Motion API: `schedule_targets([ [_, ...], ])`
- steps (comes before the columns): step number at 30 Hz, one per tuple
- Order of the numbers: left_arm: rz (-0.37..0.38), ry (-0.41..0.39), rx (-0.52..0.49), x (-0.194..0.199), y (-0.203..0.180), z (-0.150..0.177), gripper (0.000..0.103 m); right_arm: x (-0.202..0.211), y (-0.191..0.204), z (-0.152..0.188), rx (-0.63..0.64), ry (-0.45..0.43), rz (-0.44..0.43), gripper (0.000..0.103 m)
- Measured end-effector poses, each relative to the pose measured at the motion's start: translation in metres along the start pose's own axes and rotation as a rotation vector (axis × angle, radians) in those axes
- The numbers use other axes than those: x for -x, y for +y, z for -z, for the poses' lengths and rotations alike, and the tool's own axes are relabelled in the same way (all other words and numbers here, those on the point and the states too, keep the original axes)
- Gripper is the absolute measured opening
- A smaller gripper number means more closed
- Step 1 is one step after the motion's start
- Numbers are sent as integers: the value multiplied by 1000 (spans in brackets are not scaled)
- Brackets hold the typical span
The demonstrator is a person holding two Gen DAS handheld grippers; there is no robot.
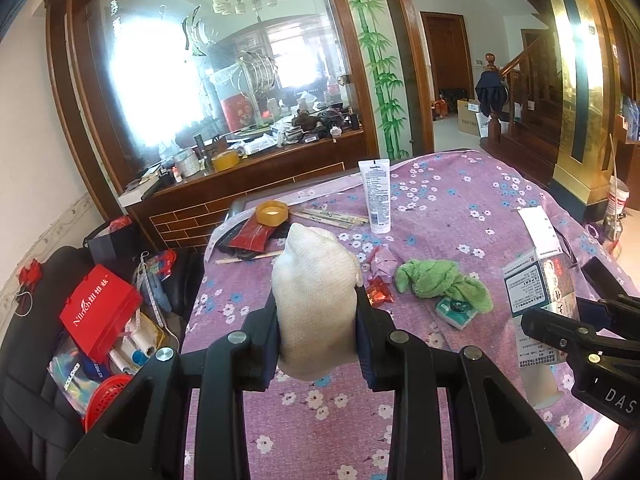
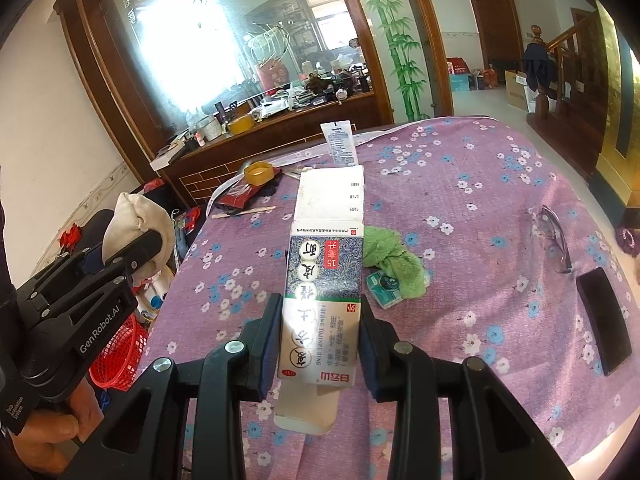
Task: Collect trash
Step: 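Lift the white bag and medicine box above the table with both grippers, then carry the white bag and medicine box over the red basket and open both grippers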
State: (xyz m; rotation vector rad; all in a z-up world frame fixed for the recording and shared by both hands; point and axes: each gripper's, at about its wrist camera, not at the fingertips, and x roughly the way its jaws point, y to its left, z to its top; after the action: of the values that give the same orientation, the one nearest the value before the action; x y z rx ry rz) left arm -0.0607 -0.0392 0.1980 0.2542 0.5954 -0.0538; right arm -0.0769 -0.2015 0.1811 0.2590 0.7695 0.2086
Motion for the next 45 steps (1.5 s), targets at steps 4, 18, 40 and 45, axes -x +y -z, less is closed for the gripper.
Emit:
schedule_targets([
  [4,8,12,3,-2,1,2,31,-1,0,0,-4,4,0,37],
  [18,-3,61,57,-6,23,16,31,-14,11,6,10,42,-27,37],
  [40,-128,200,365,2,167,108,31,-85,121,36,207,239,-189,37],
  [45,-175,226,420,7,204,131,31,-100,157,44,269,274,-229,37],
])
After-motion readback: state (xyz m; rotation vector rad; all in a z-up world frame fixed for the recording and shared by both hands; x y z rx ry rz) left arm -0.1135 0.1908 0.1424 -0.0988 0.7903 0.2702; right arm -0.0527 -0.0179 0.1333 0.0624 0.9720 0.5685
